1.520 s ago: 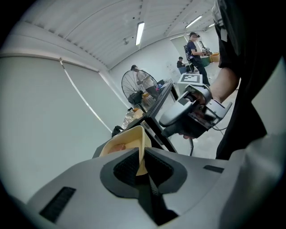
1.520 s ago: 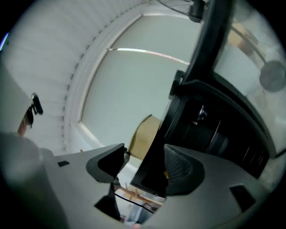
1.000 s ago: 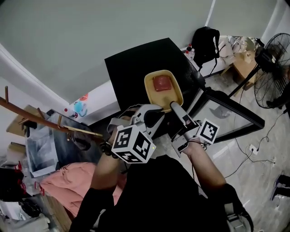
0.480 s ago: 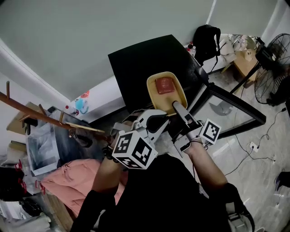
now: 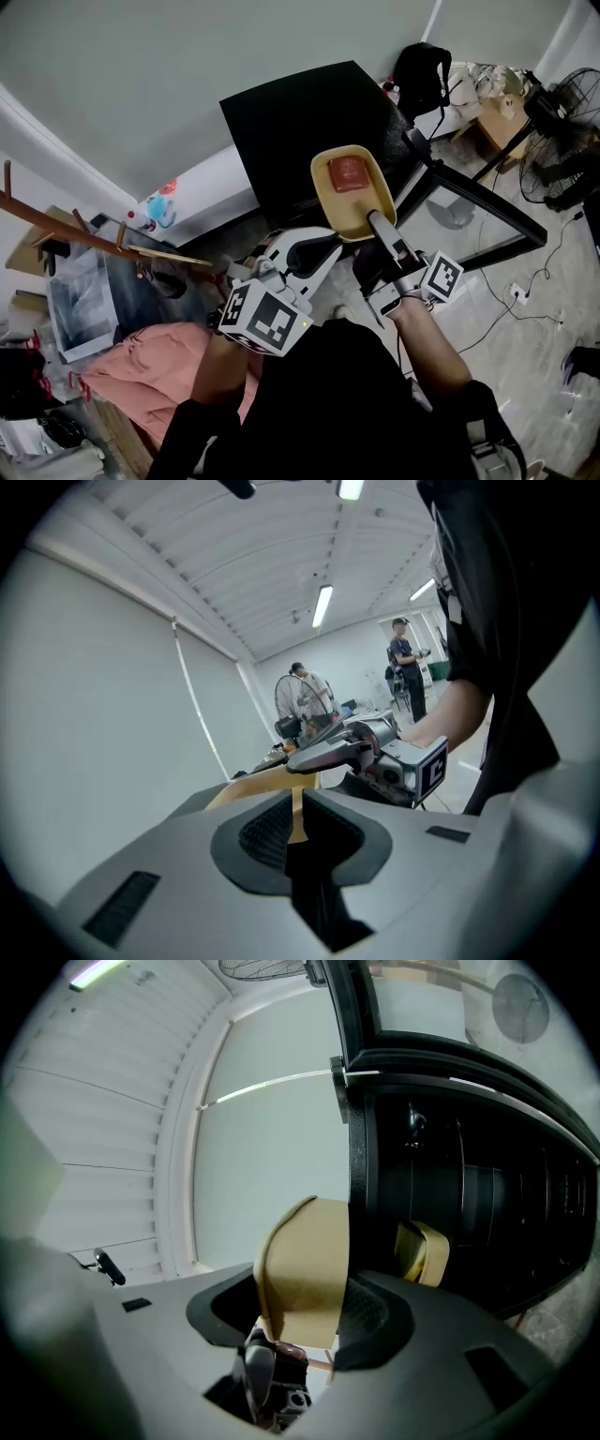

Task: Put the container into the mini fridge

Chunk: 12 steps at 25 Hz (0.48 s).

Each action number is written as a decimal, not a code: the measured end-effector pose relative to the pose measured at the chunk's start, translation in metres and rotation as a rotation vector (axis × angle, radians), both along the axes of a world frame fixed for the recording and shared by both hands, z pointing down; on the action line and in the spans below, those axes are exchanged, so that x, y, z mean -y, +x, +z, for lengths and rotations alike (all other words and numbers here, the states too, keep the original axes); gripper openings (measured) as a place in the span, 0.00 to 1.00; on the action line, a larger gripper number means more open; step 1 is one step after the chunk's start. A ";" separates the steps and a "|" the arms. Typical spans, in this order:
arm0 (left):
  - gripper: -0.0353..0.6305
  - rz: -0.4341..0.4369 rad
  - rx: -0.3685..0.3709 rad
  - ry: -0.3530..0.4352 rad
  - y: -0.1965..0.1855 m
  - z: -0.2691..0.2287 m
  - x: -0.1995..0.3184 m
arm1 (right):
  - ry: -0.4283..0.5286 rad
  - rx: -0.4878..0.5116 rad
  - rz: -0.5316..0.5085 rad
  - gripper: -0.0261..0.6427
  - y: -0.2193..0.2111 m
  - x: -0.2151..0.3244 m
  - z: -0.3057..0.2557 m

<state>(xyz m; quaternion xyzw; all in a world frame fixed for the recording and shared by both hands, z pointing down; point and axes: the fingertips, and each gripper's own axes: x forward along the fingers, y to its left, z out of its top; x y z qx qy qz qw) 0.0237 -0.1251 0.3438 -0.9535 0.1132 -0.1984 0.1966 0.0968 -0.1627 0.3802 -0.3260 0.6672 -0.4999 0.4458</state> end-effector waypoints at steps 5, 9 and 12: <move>0.12 -0.011 -0.186 -0.160 -0.014 0.004 0.001 | 0.022 0.020 0.016 0.37 0.005 -0.016 0.001; 0.12 -0.003 -0.205 -0.247 -0.014 0.024 -0.004 | 0.047 0.034 0.021 0.37 0.008 -0.034 0.001; 0.12 0.015 -0.228 -0.307 -0.008 0.034 -0.009 | 0.053 0.039 0.036 0.37 0.015 -0.051 0.004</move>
